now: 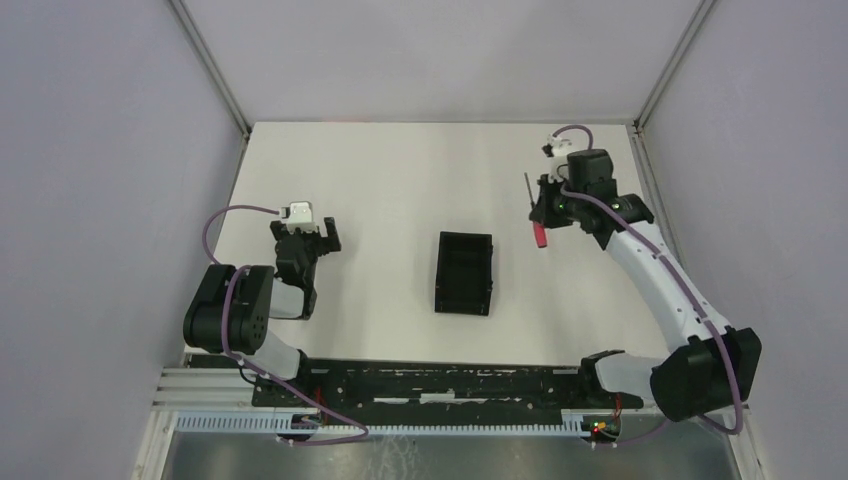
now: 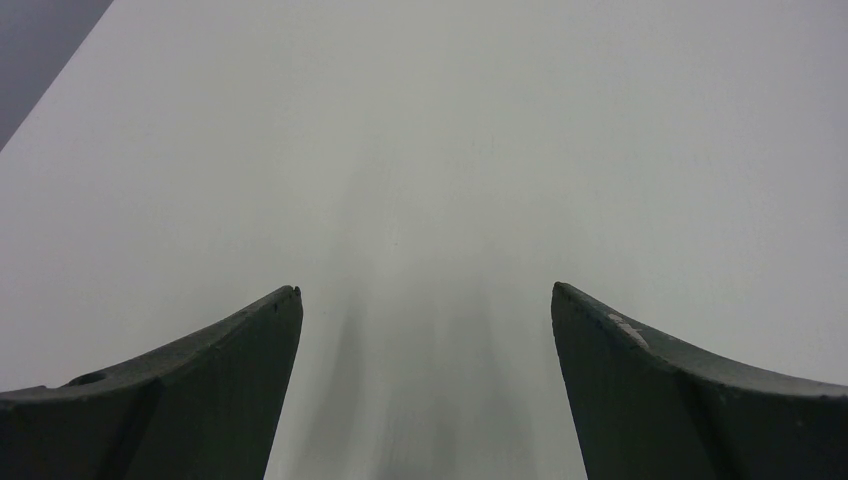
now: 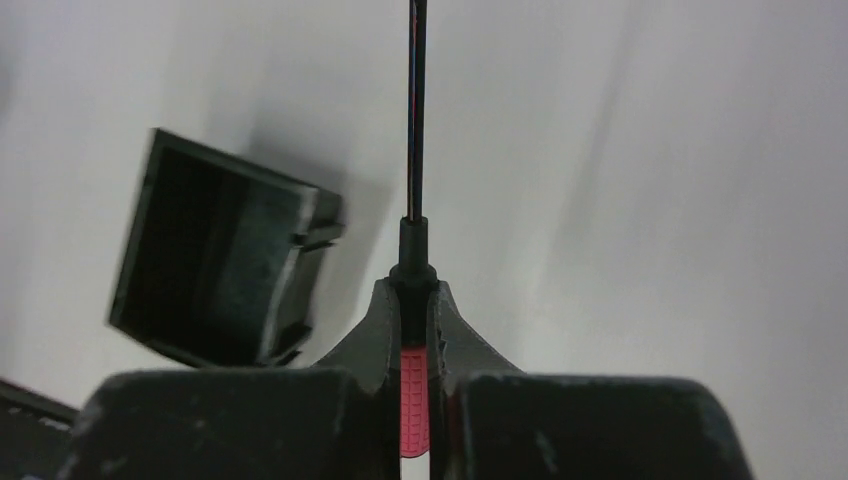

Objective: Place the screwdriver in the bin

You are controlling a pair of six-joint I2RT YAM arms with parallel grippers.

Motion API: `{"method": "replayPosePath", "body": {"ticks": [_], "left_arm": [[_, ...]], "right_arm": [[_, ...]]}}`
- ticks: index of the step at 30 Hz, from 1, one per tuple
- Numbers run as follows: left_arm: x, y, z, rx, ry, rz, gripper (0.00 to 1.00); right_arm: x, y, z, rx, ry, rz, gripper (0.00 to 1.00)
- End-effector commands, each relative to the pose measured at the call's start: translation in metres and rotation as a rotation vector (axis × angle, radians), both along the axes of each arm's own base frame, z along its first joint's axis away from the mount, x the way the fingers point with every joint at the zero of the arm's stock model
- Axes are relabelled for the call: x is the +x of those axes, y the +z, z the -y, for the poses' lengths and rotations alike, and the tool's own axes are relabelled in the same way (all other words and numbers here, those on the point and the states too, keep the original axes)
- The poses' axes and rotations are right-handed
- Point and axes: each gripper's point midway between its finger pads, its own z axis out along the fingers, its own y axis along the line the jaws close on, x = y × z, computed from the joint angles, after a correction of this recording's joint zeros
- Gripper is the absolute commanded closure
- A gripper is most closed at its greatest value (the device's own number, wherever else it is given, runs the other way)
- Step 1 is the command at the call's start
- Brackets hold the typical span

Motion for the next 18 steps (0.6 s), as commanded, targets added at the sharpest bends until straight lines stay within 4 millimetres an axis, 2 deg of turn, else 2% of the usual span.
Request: {"method": "replayPosePath", "body": {"ticks": [1, 3, 5, 7, 11, 15, 18], "left_arm": [[0.003, 0.014, 0.001, -0.018, -0.002, 0.049, 0.00], [0.003, 0.014, 0.001, -0.018, -0.003, 0.049, 0.00], [0.004, 0.014, 0.001, -0.018, -0.003, 0.049, 0.00], [0.003, 0.014, 0.001, -0.018, -0.002, 0.048, 0.00], [0.004, 0.014, 0.001, -0.018, -0.002, 0.049, 0.00], [0.004, 0.014, 0.001, -0.018, -0.004, 0.049, 0.00], [0.004, 0.014, 0.001, -0.018, -0.003, 0.049, 0.00]], "right_arm": [[-0.014, 0.039, -0.096, 0.221, 0.144, 0.125, 1.00], [-0.025, 0.045, -0.134, 0.267, 0.231, 0.151, 1.00], [-0.033, 0.042, -0.156, 0.260, 0.277, 0.153, 1.00], [-0.038, 0.030, -0.163, 0.218, 0.287, 0.143, 1.00], [-0.056, -0.014, -0.180, 0.148, 0.367, 0.086, 1.00], [-0.071, -0.051, -0.184, 0.096, 0.407, 0.058, 1.00], [-0.077, -0.073, -0.184, 0.064, 0.426, 0.025, 1.00]]}}
